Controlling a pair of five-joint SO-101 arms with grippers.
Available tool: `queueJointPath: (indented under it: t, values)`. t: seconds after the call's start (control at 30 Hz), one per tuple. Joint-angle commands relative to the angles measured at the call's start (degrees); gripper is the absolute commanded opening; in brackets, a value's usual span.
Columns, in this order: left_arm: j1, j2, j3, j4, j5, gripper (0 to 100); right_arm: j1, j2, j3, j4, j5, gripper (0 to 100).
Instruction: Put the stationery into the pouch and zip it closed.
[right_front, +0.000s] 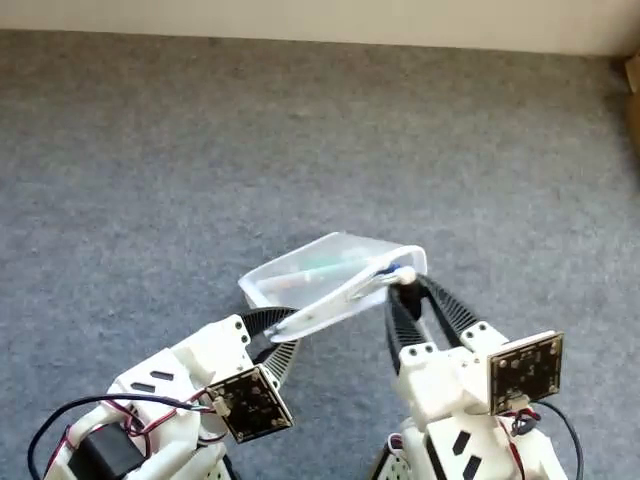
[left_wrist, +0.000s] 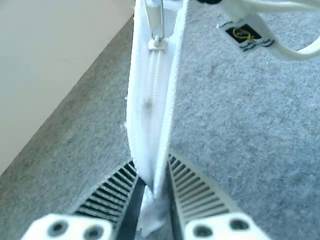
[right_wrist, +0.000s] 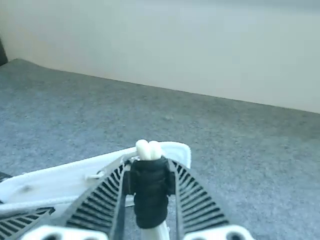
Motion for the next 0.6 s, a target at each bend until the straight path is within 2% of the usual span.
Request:
queueJointPath:
  t: [0.0, 0.17, 0.47, 0.57]
  values:
    - [-1.6, -0.4, -2.3, 1.1, 0.5, 1, 6.2, -0.6, 0.1, -4.2, -0.2, 0.4]
    - [-1.6, -0.4, -2.2, 1.1, 0.5, 1, 13.4, -0.7, 5.1, -8.1, -0.2, 0.4]
    - [-5.1, -0.4, -1.9, 1.1, 0.5, 1, 27.3, -0.6, 5.9, -11.3, 0.0, 0.4]
    - [-5.2, -0.4, -1.9, 0.9, 0.5, 1, 29.9, -0.6, 5.9, -11.3, 3.7, 0.4]
